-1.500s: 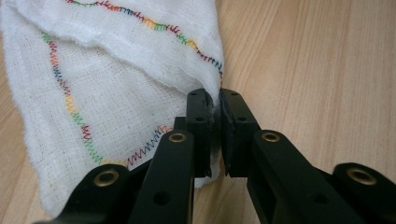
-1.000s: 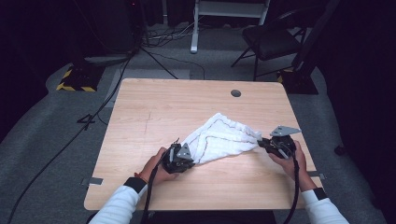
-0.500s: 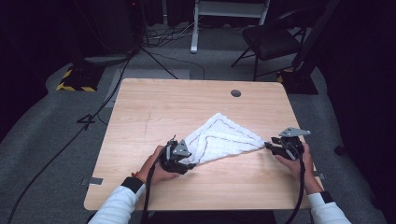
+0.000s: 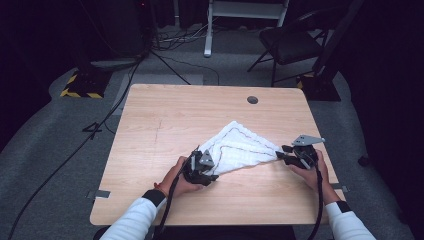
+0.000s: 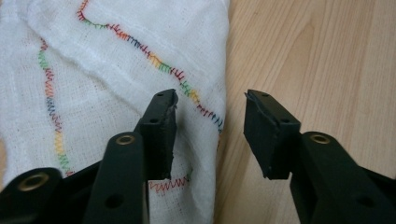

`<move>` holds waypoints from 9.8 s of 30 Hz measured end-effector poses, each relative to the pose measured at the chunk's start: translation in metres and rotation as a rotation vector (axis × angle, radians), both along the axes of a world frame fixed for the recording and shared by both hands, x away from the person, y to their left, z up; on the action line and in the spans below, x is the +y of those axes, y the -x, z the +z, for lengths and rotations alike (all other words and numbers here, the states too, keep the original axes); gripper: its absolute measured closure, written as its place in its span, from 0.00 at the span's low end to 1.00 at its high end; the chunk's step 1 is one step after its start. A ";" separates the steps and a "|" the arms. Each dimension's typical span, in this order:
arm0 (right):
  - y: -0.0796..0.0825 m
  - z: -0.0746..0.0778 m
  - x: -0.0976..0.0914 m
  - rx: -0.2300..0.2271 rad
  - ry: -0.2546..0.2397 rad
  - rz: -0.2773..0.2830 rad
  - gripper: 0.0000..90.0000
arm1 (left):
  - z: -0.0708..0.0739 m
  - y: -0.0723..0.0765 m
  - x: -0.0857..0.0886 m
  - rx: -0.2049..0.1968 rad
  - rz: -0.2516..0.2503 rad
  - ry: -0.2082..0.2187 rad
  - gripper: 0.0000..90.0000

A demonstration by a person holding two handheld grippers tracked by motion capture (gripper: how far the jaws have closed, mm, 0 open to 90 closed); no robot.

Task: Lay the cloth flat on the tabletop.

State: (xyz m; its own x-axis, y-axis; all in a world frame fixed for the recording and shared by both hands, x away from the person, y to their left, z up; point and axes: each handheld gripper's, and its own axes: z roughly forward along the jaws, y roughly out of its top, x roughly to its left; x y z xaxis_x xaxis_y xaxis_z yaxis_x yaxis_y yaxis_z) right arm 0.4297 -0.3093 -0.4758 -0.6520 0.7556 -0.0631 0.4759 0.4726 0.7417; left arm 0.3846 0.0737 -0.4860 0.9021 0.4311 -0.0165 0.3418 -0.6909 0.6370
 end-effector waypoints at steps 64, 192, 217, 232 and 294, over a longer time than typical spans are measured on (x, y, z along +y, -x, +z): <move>0.032 0.013 0.006 -0.010 -0.013 0.066 0.62 | 0.003 -0.098 -0.022 0.001 0.228 0.041 0.39; 0.067 -0.014 0.016 0.086 0.044 0.198 0.52 | -0.007 0.052 0.039 -0.007 0.086 -0.005 0.27; 0.013 0.007 0.029 -0.014 0.028 0.114 0.53 | 0.005 -0.023 0.054 -0.051 0.293 0.053 0.26; -0.072 -0.005 0.078 0.019 0.029 0.068 0.54 | -0.009 -0.069 0.070 -0.036 0.451 0.032 0.32; 0.015 0.016 0.073 -0.004 -0.018 0.242 0.41 | 0.009 0.000 0.110 -0.078 0.300 0.027 0.25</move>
